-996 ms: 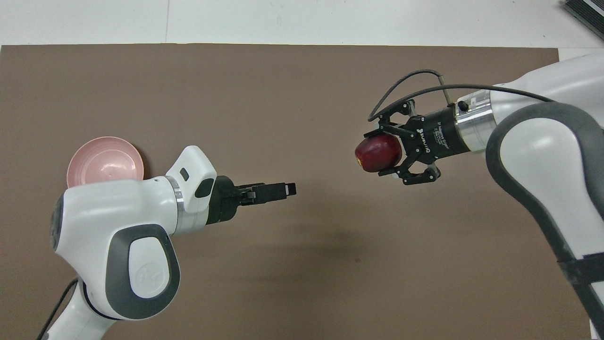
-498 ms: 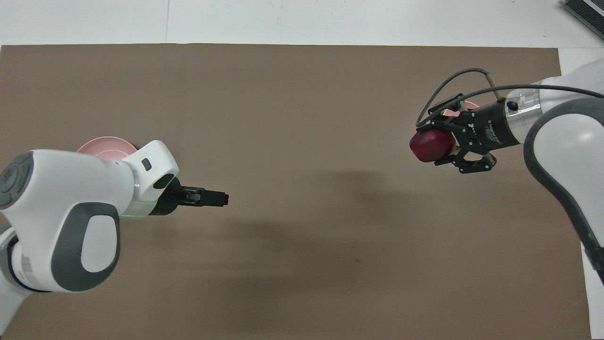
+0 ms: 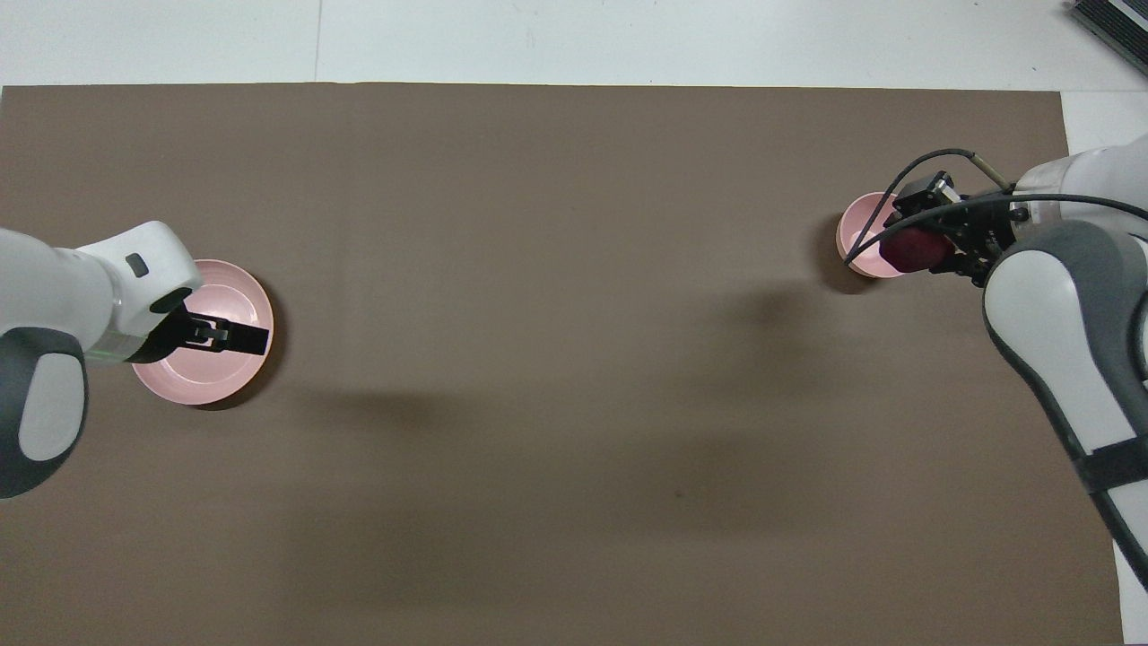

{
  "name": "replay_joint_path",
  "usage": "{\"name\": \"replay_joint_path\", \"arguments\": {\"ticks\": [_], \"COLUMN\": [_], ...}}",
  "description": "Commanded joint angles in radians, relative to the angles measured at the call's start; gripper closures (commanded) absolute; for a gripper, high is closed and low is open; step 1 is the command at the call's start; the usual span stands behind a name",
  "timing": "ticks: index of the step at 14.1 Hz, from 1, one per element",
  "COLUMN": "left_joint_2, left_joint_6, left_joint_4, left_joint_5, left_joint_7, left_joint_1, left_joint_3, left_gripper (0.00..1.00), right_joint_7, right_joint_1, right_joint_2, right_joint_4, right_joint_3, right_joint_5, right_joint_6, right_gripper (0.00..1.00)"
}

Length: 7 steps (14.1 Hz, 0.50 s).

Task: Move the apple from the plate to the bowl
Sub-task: 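Move the apple over the cup while the left gripper withdraws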

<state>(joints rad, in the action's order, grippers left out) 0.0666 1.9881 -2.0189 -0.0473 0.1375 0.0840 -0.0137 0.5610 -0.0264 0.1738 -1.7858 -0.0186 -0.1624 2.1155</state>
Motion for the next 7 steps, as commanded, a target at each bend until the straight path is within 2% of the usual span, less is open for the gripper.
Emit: {"name": "replay_joint_path", "arguments": {"ticks": [1, 5, 7], "left_joint_2": [-0.040, -0.042, -0.047], "left_joint_6": [-0.186, -0.437, -0.552], "left_joint_4": [0.208, 0.446, 0.534], "left_joint_5": [0.037, 0.043, 0.066], "left_joint_7": [-0.002, -0.001, -0.001], "left_joint_1": [0.023, 0.026, 0.032], "left_joint_3": [0.026, 0.044, 0.061], "left_gripper": [0.00, 0.00, 0.00], "right_joint_7": [-0.098, -0.110, -0.110], "right_joint_1": [-0.033, -0.044, -0.044], "right_joint_2": [0.016, 0.064, 0.072], "right_joint_4": [-0.021, -0.021, -0.027], "right_joint_3": [0.011, 0.011, 0.011], "right_joint_5": [0.027, 0.044, 0.056], "right_joint_6": [0.090, 0.139, 0.162], "right_gripper": [1.00, 1.00, 1.00]}}
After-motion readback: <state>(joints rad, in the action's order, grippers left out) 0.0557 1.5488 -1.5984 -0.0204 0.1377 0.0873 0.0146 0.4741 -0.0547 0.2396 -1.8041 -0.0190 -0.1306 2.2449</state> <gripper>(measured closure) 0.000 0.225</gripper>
